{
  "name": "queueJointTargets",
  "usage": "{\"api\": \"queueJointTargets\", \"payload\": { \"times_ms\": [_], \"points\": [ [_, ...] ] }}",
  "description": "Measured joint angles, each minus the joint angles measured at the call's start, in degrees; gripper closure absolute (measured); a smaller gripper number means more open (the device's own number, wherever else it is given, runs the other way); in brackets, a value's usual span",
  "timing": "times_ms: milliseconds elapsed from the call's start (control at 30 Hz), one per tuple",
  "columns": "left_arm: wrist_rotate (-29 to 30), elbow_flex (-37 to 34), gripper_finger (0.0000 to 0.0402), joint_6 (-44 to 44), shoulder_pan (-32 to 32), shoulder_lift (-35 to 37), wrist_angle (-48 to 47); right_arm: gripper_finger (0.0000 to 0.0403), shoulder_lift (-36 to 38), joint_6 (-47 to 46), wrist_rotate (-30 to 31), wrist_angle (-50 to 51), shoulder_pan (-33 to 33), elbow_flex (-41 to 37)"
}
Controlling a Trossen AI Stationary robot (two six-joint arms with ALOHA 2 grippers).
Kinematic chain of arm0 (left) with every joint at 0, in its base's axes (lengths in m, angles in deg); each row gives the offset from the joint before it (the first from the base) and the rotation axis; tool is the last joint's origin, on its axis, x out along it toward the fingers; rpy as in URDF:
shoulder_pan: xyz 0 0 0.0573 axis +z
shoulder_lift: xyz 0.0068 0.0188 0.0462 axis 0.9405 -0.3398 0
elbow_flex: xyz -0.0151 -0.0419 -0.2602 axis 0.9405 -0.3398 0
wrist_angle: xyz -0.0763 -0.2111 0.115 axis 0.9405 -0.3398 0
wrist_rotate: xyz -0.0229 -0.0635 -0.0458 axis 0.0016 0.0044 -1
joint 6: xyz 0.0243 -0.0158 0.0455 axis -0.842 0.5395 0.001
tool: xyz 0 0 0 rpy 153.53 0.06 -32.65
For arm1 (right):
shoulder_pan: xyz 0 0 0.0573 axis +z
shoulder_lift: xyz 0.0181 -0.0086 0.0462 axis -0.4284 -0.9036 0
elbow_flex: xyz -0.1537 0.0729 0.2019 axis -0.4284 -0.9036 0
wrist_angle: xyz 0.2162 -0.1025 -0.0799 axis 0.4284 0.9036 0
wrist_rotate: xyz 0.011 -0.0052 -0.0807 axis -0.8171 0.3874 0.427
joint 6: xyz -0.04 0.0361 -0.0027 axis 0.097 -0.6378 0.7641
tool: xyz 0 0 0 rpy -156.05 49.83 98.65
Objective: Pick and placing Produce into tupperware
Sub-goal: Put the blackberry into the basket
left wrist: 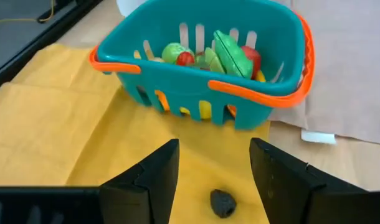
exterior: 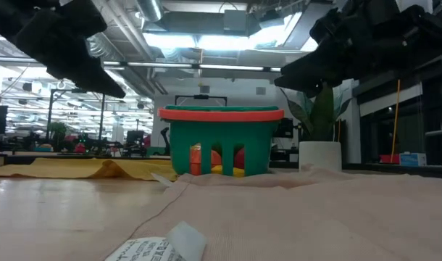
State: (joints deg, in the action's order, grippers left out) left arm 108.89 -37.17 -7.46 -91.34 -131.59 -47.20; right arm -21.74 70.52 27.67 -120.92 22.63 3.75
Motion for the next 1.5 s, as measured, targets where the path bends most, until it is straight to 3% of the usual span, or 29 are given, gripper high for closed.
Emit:
{"api": "queueJointTargets", "payload": {
  "times_ms": [267,433,567,800,1100,1500],
  "points": [
    [1.7,0.4,0.021,4.6,-1.8,-4.9,-0.7,0.0178,0.0,-0.7,0.6,0.0,1.1,0.0],
    [0.2,6.0,0.0209,4.4,-1.6,-9.6,-4.9,0.0178,0.0,-0.7,0.6,0.0,1.1,0.0],
    [-2.8,10.3,0.0209,7.4,1.0,-13.9,-13.0,0.0178,0.0,-0.6,0.6,0.0,1.1,0.0],
    [-4.1,10.9,0.0209,8.7,5.4,-19.6,-14.0,0.0178,0.0,-0.3,0.6,0.0,1.1,0.0],
    [-4.2,10.9,0.0209,9.3,5.4,-21.6,-13.8,0.0178,0.0,1.1,0.6,0.7,1.1,0.0],
    [-6.5,10.9,0.0209,16.6,5.4,-23.8,-13.2,0.0178,0.0,1.1,0.6,0.6,1.1,0.0]
  ]
}}
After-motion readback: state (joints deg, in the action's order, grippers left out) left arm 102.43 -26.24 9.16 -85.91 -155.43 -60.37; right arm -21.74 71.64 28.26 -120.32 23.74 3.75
